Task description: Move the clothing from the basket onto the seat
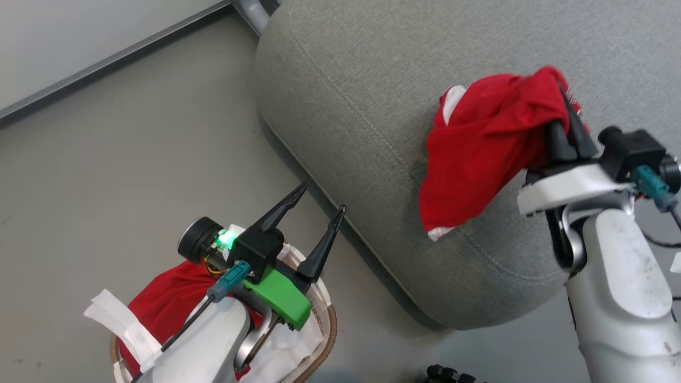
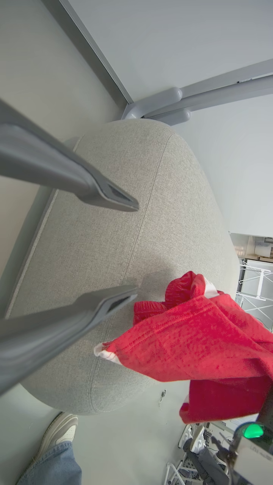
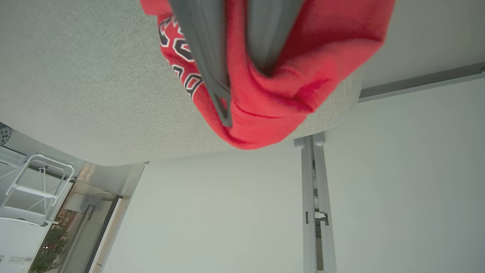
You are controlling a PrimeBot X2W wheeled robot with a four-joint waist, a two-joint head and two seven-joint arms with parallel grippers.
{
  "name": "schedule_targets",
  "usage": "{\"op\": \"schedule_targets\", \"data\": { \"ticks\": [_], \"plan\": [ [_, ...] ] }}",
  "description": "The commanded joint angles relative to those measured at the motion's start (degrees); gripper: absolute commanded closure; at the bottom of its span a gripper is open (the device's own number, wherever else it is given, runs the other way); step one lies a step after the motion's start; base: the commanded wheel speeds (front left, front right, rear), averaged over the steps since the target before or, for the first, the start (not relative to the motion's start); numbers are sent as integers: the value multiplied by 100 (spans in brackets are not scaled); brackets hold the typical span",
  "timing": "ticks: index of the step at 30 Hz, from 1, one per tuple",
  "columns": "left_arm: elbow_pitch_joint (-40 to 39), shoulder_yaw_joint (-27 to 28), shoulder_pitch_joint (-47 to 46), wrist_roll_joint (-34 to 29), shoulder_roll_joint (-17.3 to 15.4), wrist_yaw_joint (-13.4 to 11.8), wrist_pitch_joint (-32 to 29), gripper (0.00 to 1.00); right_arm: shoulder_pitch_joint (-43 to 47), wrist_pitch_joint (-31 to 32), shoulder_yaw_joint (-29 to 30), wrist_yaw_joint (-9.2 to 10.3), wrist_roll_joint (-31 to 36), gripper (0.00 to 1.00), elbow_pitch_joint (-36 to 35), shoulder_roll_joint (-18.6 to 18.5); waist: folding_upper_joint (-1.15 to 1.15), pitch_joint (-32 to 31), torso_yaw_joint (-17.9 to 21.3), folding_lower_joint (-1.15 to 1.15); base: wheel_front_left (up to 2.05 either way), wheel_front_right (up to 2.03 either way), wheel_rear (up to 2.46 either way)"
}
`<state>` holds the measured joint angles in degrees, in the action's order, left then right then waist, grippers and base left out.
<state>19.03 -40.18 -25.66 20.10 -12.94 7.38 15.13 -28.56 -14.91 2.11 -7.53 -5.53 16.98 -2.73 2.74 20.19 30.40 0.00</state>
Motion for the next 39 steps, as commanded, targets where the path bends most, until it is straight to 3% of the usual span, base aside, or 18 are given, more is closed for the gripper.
{"op": "schedule_targets", "data": {
  "ticks": [1, 7, 13, 16, 21, 28, 33, 34, 36, 38, 39],
  "plan": [
    [-19, -23, -101, -16, -49, 22, 3, 0, -255, -17, 68, 8, 124, 100, -28, -16, 0, 266, -255, 0, 0, 0, 0],
    [-171, -202, -400, -99, -50, 22, -5, 0, -1646, -17, 332, 8, 413, 100, 162, -558, 0, 746, -805, 0, 0, 0, 0],
    [-420, -323, -691, -176, -4, 12, -89, 0, -3008, 101, 697, 8, 726, 100, 693, -1551, 0, 1304, -1483, 0, 0, 0, 0],
    [-552, -337, -767, -253, -84, -67, -180, 0, -3562, 211, 776, 8, 899, 100, 1062, -1843, 0, 1587, -1684, 0, 0, 0, 0],
    [-770, -353, -854, -315, -118, -136, -273, 0, -3809, 329, 1065, 8, 1112, 100, 1980, -2054, 0, 1925, -1893, 0, 0, 0, 0],
    [-949, -316, -880, -332, -222, -238, -350, 0, -3693, 283, 1167, 8, 1431, 100, 3196, -1893, 0, 2230, -1904, 0, 0, 0, 0],
    [-991, -304, -875, -326, -333, -276, -385, 0, -3728, 172, 1182, 8, 1488, 100, 3700, -1741, 0, 2297, -1776, 0, 0, 0, 0],
    [-974, -306, -875, -335, -352, -279, -388, 0, -3727, 153, 1181, 8, 1496, 96, 3795, -1704, 0, 2279, -1739, 0, 0, 0, 0],
    [-918, -317, -867, -312, -345, -280, -375, 0, -3698, 111, 1144, 8, 1506, 78, 3943, -1653, 0, 2212, -1674, 0, 0, 0, 0],
    [-843, -323, -863, -267, -329, -268, -345, 0, -3659, 76, 1059, 8, 1476, 44, 4080, -1562, 0, 2096, -1616, 0, 0, 0, 0],
    [-809, -323, -861, -254, -324, -260, -327, 0, -3634, 71, 995, 8, 1455, 0, 4154, -1518, 0, 2031, -1588, 0, 0, 0, 0]
  ]
}}
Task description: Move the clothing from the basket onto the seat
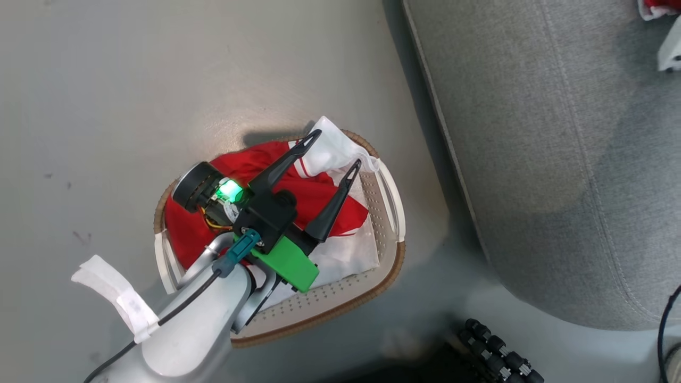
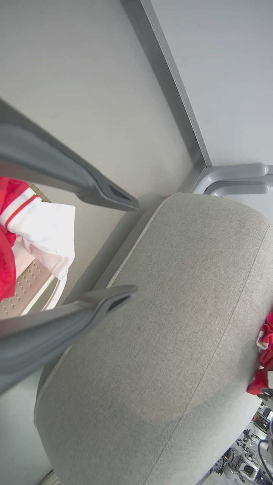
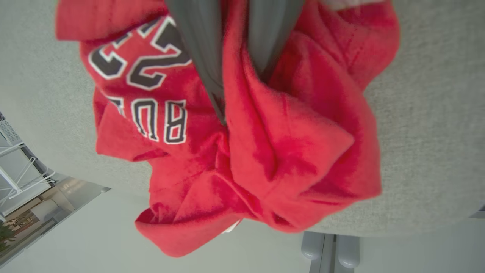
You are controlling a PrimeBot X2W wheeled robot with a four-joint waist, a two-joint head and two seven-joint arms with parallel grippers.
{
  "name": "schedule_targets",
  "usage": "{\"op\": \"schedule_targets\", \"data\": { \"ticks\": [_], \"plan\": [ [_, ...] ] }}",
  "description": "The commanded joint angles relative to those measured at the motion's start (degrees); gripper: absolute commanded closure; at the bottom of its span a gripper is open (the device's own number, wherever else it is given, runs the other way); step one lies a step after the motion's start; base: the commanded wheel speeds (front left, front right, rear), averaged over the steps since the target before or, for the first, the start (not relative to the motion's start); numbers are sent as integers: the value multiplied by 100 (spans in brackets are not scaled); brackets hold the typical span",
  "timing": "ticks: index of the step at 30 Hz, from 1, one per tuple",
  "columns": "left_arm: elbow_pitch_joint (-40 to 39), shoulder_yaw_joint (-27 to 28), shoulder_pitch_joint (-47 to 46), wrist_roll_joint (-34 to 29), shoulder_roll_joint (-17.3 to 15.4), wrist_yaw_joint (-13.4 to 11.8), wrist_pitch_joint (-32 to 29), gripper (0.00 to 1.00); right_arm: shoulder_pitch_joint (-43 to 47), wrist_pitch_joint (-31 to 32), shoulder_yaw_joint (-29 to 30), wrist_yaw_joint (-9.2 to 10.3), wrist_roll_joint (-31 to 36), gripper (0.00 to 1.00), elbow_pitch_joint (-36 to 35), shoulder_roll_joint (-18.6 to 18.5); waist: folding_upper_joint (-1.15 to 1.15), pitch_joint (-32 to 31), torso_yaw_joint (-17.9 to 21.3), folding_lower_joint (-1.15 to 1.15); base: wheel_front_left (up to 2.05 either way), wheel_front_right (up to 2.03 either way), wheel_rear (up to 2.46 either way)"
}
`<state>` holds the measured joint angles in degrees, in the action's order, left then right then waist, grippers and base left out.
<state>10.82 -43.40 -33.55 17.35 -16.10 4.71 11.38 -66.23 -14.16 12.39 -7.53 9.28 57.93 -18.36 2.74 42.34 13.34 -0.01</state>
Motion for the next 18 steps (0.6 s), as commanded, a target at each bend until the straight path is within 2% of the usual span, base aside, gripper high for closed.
{"op": "schedule_targets", "data": {
  "ticks": [1, 9, 18],
  "plan": [
    [53, 1, -69, 30, 0, 13, 73, 0, 165, -22, -119, 8, -61, 0, 145, 72, 0, -272, 152, 1, 0, 0, 0],
    [486, 162, 170, 265, 184, -3, 326, 0, 511, -82, -869, 8, -480, 0, 418, 45, 0, -1123, 227, 1, 0, 0, 0],
    [553, 899, 762, 500, 407, -82, 382, 0, 703, -82, -1830, 8, -1082, 0, 264, -165, 0, -2313, -102, 1, 0, 0, 0]
  ]
}}
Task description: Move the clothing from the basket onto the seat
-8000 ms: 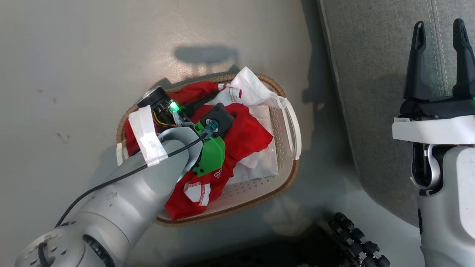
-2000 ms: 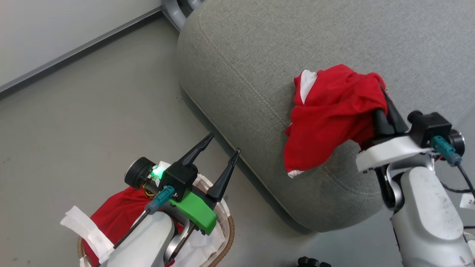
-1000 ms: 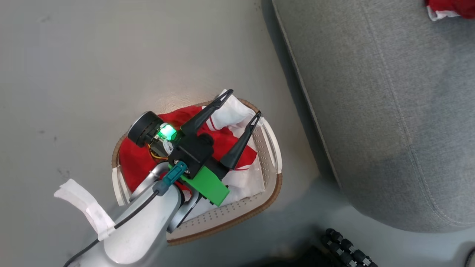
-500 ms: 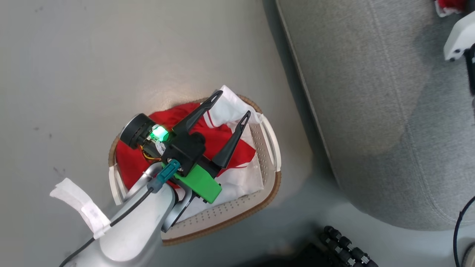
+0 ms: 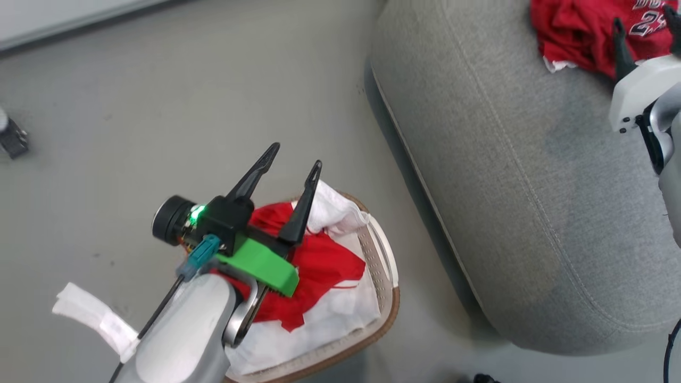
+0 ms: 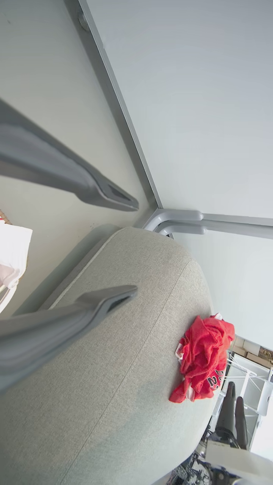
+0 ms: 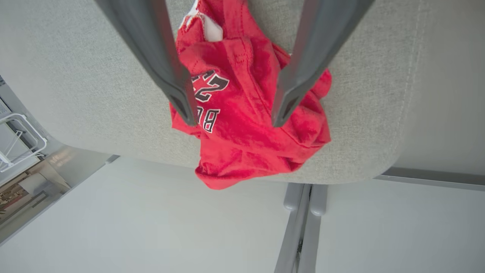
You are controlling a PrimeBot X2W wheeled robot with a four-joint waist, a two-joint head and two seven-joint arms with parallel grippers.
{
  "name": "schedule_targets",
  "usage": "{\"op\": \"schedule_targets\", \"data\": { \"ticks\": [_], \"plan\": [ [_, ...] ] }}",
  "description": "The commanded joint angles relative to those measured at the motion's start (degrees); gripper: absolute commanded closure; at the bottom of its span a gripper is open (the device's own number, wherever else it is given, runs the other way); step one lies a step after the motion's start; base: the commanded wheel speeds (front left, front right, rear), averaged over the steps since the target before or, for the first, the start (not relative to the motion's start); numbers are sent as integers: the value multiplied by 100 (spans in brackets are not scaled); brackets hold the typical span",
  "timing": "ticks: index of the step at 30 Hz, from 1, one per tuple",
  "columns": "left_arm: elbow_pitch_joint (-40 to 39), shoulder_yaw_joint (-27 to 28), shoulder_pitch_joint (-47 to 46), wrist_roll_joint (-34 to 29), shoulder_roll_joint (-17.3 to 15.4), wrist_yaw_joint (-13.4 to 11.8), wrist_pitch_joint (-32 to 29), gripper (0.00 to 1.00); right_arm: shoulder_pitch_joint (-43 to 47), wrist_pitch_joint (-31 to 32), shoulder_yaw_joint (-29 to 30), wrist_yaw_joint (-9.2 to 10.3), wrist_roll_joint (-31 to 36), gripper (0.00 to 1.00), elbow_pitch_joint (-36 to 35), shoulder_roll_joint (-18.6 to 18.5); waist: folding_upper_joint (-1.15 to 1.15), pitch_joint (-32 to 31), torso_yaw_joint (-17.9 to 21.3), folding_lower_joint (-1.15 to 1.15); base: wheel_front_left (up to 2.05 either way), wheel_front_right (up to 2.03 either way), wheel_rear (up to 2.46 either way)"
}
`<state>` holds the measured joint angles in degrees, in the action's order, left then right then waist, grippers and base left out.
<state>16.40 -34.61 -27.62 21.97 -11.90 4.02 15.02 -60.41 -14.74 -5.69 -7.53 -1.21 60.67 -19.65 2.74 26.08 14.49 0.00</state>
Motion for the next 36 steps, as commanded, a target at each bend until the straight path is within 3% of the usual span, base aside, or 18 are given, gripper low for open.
{"op": "schedule_targets", "data": {
  "ticks": [1, 8, 15, 21, 25, 29, 36],
  "plan": [
    [-28, 120, 260, 39, 16, -15, 19, 0, 139, -22, -115, 8, -118, 0, -47, -47, 0, -805, -265, 0, 0, 0, 0],
    [-196, 958, 1078, -94, 216, -42, 20, 0, 441, -26, -548, 8, -746, 0, -457, -64, 0, -1467, -667, 0, 0, 0, 0],
    [-428, 1907, 1856, -325, 462, -57, 13, 0, 1497, -30, -235, 8, -1021, 0, -1573, 88, 0, -1697, -1026, 0, 0, 0, 0],
    [-486, 2649, 2446, -464, 627, 48, 13, 0, 2809, -33, 430, 8, -687, 0, -2826, 891, 0, -1794, -1170, 0, 0, 0, 0],
    [-544, 3067, 2776, -518, 722, 101, 13, 0, 3524, -33, 481, 8, -542, 0, -3439, 1431, 0, -1830, -1169, 0, 0, 0, 0],
    [-568, 3305, 2984, -570, 819, 148, 14, 0, 4042, -33, 537, 8, -569, 0, -3834, 1650, 0, -1878, -1234, 0, 0, 0, 0],
    [-468, 3323, 3079, -629, 891, 244, 15, 0, 4858, -34, 643, 8, -914, 0, -4298, 1677, 0, -2032, -1436, 0, 0, 0, 0]
  ]
}}
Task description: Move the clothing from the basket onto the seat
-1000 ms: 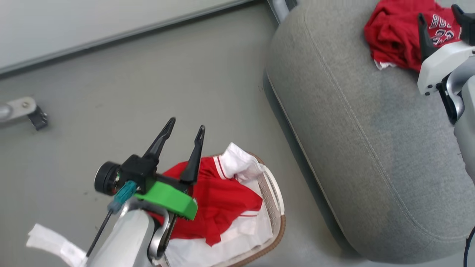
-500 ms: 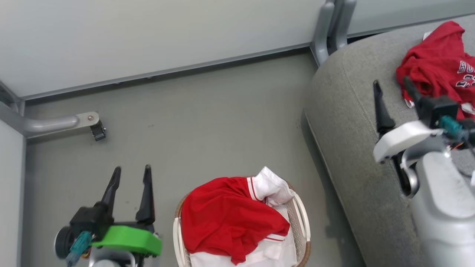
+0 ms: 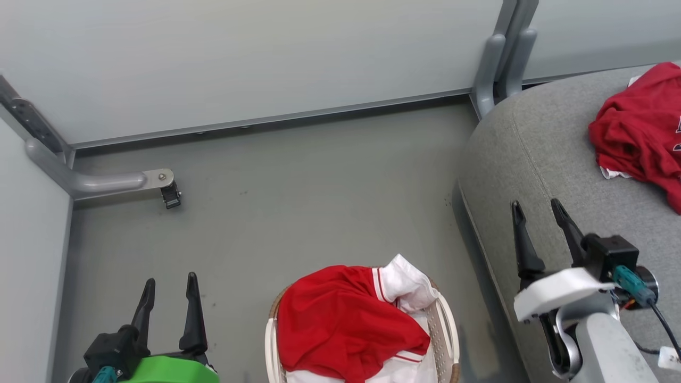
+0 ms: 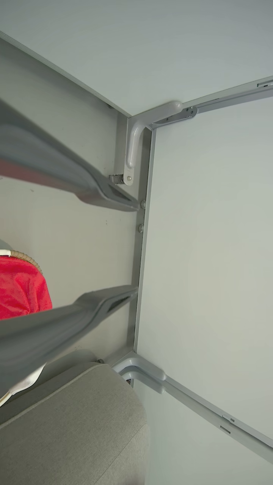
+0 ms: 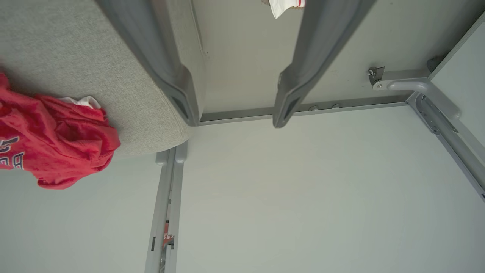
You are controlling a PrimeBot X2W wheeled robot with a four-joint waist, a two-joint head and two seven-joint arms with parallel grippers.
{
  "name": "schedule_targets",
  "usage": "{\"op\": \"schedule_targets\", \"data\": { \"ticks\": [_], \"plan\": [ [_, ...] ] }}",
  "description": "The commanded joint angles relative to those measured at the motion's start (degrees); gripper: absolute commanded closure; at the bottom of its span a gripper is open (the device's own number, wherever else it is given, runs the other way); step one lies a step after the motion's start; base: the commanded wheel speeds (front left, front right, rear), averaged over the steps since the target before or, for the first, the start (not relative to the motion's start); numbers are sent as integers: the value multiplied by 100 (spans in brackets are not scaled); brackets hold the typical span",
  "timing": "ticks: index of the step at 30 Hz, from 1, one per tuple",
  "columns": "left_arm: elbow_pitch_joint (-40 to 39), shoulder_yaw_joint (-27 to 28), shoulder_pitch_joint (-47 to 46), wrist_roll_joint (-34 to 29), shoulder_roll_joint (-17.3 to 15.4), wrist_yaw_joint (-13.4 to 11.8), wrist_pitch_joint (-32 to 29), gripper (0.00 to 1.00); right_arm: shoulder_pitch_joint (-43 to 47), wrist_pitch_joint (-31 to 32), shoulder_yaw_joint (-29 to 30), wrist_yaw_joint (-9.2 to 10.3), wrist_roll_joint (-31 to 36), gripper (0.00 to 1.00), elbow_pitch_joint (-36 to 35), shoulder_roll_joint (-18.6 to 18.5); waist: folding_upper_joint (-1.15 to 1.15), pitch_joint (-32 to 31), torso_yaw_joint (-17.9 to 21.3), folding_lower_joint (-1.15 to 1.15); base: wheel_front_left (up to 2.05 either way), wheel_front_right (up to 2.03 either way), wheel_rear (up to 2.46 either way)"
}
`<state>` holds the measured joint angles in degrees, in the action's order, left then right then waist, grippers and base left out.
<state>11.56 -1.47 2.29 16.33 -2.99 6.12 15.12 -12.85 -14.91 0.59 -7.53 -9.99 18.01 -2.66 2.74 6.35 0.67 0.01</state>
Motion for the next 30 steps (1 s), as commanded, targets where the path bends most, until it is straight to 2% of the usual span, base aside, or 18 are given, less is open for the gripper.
{"op": "schedule_targets", "data": {
  "ticks": [1, 9, 30],
  "plan": [
    [39, 0, 90, -68, 2, 41, 4, 0, 174, -16, 37, 8, -57, 0, -60, -21, 0, -87, -70, -1, 0, 0, 0],
    [171, -116, 127, 44, 8, 17, 4, 0, 567, -16, -128, 8, -118, 0, -146, -18, 0, -286, -83, -1, 0, 0, 0],
    [176, -202, 167, 8, 9, -44, 4, 0, 636, -17, -350, 8, -40, 0, -108, -19, 0, -345, -132, -1, 0, 0, 0]
  ]
}}
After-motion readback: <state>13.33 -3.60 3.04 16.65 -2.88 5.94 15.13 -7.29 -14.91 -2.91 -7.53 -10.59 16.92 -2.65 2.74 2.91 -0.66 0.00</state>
